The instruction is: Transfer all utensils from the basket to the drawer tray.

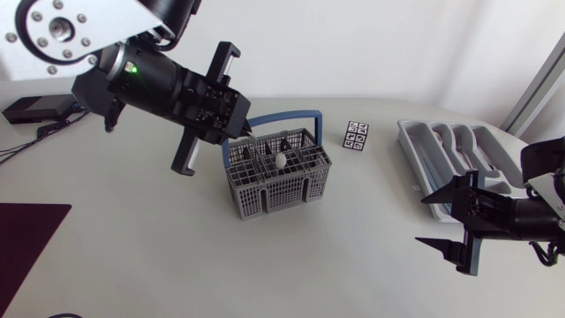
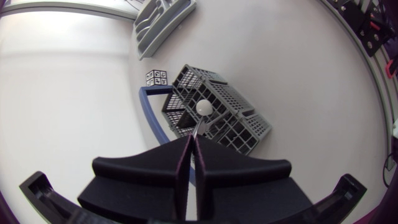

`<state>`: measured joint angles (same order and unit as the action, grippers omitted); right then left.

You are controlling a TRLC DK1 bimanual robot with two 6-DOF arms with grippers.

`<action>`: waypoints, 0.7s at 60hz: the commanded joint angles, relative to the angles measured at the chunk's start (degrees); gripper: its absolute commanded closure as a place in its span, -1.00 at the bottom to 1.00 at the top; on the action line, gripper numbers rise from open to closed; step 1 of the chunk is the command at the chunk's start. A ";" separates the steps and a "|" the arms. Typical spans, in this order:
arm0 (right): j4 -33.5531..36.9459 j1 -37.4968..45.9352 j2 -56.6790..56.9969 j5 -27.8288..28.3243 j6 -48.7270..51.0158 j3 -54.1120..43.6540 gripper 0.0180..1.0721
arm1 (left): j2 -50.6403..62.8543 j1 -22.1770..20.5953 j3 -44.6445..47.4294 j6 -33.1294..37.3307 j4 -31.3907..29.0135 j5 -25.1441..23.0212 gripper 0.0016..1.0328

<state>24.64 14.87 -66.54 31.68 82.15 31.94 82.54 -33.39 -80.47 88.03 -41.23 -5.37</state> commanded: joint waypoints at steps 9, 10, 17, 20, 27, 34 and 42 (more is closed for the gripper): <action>0.84 -2.74 4.93 0.05 -4.45 -2.59 -0.84 | 2.36 -0.89 -5.14 -7.52 -5.26 -3.34 0.94; 0.76 -3.01 5.37 0.05 -4.89 -2.68 -0.84 | 2.36 -1.15 -5.58 -9.02 -5.52 -3.69 0.94; 0.76 -4.85 9.33 0.49 -10.17 -2.59 -0.84 | 2.36 -3.62 -5.93 -18.07 -5.61 -5.01 0.94; 0.58 -5.91 11.08 0.49 -13.16 -2.59 -0.84 | 2.45 -5.02 -5.49 -23.08 -4.73 -5.01 0.94; -0.03 -10.04 15.65 0.05 -21.33 -2.68 -0.84 | 3.50 -7.57 -5.58 -35.29 -1.57 -5.01 0.94; -0.39 -15.84 20.49 -2.06 -29.06 -2.59 -0.84 | 4.91 -10.03 -5.75 -45.05 0.19 -5.01 0.94; -3.29 -24.89 24.00 -8.30 -38.99 -2.15 -0.84 | 6.75 -11.53 -7.25 -57.09 2.56 -4.92 0.94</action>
<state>22.61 -5.67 -44.16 25.76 50.92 30.76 87.33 -43.94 -84.95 40.18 -39.68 -10.07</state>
